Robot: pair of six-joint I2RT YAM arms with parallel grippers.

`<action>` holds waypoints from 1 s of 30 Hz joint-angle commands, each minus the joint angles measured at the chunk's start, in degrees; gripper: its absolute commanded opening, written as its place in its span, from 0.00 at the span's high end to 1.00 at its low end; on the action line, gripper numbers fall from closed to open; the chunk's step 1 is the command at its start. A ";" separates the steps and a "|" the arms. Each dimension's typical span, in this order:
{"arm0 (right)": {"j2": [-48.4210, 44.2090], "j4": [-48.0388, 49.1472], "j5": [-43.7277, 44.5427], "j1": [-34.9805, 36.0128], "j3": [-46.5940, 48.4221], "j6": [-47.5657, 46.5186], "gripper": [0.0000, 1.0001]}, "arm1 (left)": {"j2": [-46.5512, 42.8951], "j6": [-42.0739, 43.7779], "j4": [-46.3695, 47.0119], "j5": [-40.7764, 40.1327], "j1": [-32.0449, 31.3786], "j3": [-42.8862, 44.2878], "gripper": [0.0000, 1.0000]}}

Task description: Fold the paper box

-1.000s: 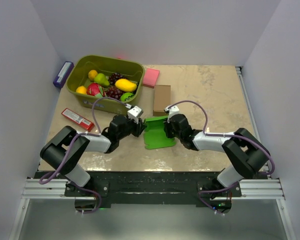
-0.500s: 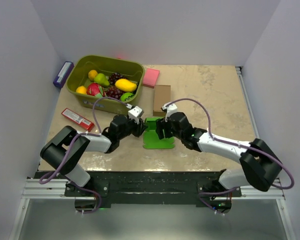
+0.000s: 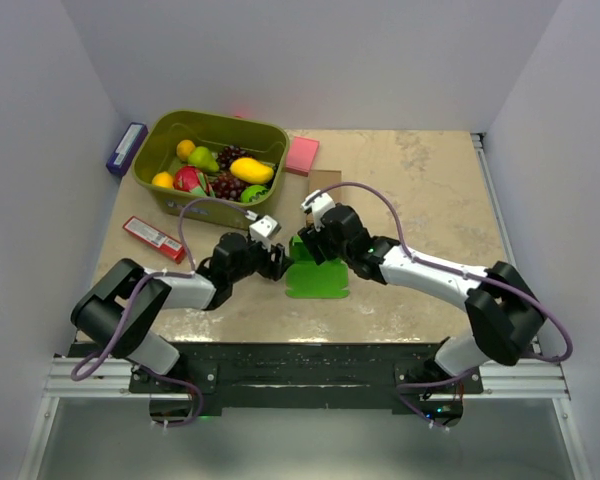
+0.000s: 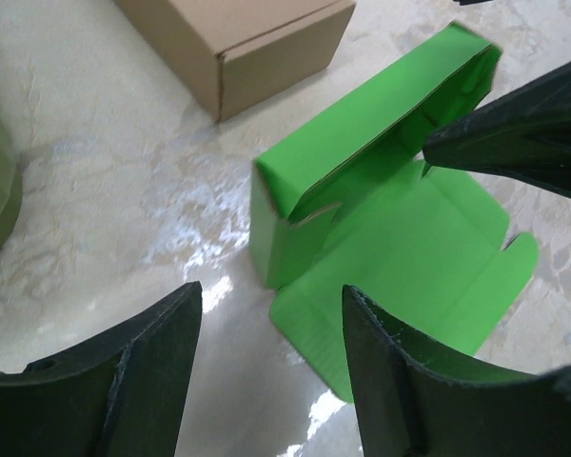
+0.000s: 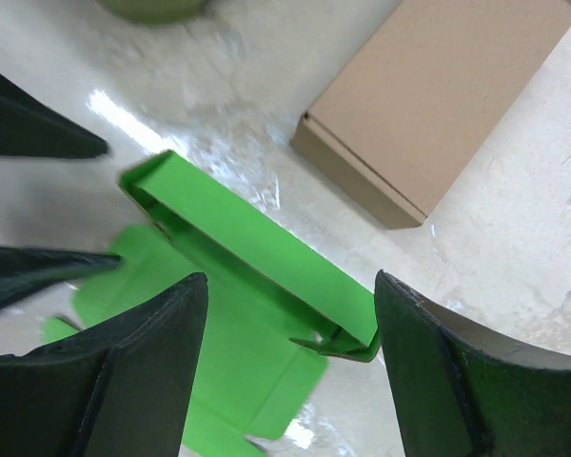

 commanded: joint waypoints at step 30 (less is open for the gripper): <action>7.82 -0.28 6.27 2.34 3.23 -16.06 0.90 | 3.41 -2.27 1.90 19.31 11.77 4.70 0.36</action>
